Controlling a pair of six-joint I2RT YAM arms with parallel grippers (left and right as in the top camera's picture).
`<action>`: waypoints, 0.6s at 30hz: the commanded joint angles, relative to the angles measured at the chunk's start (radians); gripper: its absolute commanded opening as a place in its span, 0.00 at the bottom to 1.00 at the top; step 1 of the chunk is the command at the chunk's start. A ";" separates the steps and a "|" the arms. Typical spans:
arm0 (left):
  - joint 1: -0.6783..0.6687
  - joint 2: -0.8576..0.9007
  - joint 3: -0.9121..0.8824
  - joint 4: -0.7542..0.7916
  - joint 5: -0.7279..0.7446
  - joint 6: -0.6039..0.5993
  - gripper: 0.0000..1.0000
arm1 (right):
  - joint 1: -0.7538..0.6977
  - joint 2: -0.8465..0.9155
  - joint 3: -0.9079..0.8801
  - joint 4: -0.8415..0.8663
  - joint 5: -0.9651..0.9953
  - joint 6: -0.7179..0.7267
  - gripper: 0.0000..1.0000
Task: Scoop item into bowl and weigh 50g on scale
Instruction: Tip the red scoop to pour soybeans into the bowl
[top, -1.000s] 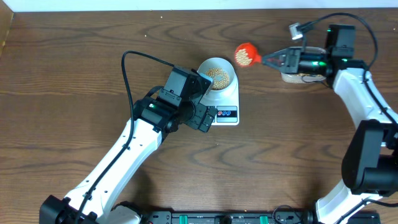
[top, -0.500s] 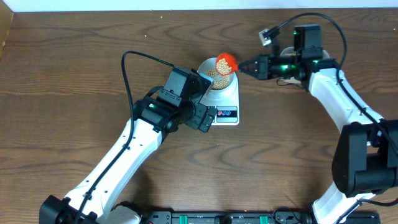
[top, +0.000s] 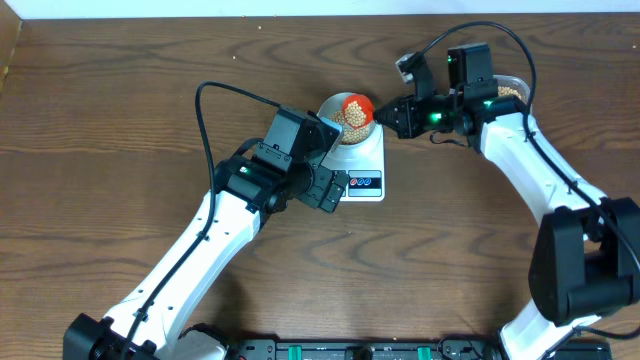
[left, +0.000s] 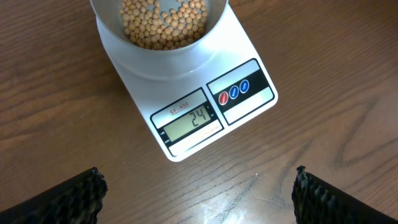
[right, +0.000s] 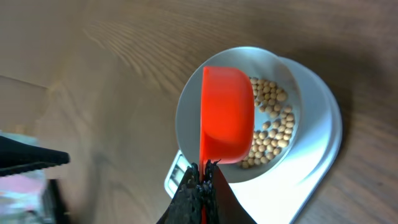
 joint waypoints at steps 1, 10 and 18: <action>0.005 -0.009 0.001 0.000 0.009 0.006 0.98 | 0.033 -0.058 -0.001 -0.001 0.108 -0.087 0.01; 0.005 -0.009 0.001 0.000 0.009 0.007 0.98 | 0.105 -0.065 -0.001 -0.001 0.275 -0.178 0.01; 0.005 -0.009 0.001 0.000 0.009 0.006 0.98 | 0.148 -0.065 -0.001 0.014 0.355 -0.230 0.01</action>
